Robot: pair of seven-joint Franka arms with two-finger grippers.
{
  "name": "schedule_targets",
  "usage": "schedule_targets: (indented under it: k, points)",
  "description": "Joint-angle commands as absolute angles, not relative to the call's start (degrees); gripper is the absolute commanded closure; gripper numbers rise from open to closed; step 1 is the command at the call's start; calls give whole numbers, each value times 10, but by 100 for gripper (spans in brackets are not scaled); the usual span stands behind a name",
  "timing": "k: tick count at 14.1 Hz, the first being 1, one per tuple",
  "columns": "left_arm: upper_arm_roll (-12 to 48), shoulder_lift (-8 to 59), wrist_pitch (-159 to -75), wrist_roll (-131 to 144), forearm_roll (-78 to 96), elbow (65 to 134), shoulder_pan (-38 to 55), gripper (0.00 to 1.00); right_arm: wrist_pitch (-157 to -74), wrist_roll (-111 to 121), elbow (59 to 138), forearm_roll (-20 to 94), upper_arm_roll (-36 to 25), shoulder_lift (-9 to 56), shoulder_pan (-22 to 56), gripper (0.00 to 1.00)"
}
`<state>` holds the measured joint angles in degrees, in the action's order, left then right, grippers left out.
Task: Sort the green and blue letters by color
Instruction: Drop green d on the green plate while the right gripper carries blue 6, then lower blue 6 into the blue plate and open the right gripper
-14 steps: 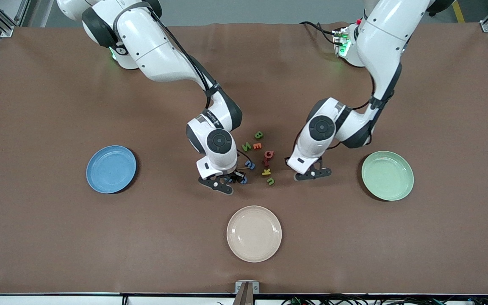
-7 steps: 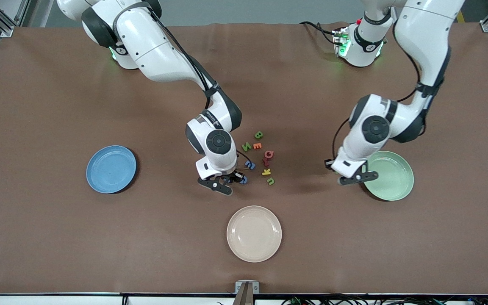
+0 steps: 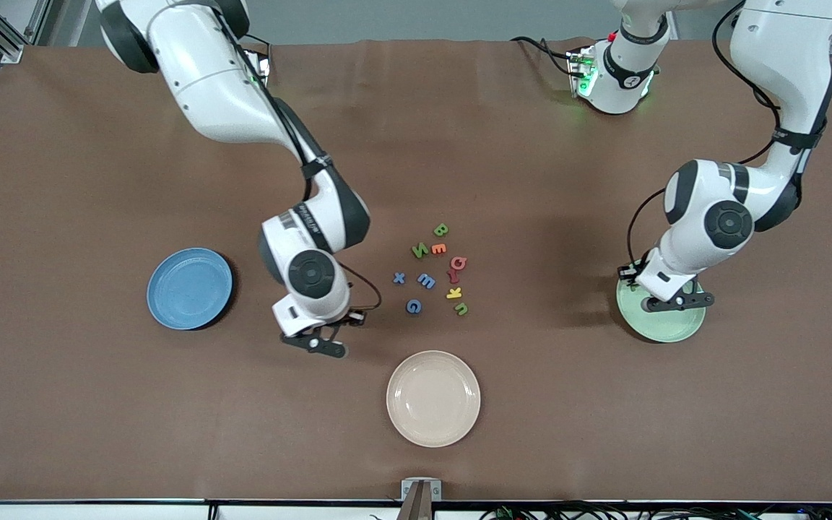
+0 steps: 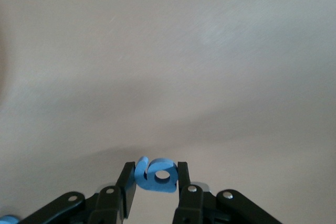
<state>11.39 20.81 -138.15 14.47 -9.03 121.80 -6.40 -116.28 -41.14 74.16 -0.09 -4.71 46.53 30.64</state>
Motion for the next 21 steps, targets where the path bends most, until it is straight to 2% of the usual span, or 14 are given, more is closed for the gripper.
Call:
schedule_targets:
  k: [1,6,9,11,12,14,16,19,20,21]
  points:
    - [119,202,-1383,120,-101,1235,-83,84,-1173,-358,838,-10,-43,387,283,100]
    - [119,219,-1393,91,-101,1229,-103,83,-1279,-199,1053,-9,-43,245,207,100]
    - [119,226,-1403,90,-102,1228,-103,76,-1340,-87,1150,-7,-42,194,143,100]
    - [119,226,-1404,87,-102,1227,-103,64,-1378,-16,1199,-4,-41,175,102,100]
    - [119,226,-1404,84,-103,1225,-102,45,-1392,18,1216,0,-40,171,81,100]
    - [119,226,-1404,82,-113,1223,-99,30,-1430,74,1248,2,-39,171,46,100]
    - [119,224,-1404,82,-113,1222,-98,24,-1462,102,1277,8,-39,174,26,100]
    - [126,218,-1398,93,-113,1211,-92,8,-1467,112,1284,8,-40,178,19,98]
    - [145,218,-1393,104,-112,1203,-93,3,-1466,112,1284,8,-40,179,17,87]
    - [158,218,-1391,139,-112,1198,-92,1,-1465,112,1283,8,-40,180,17,44]
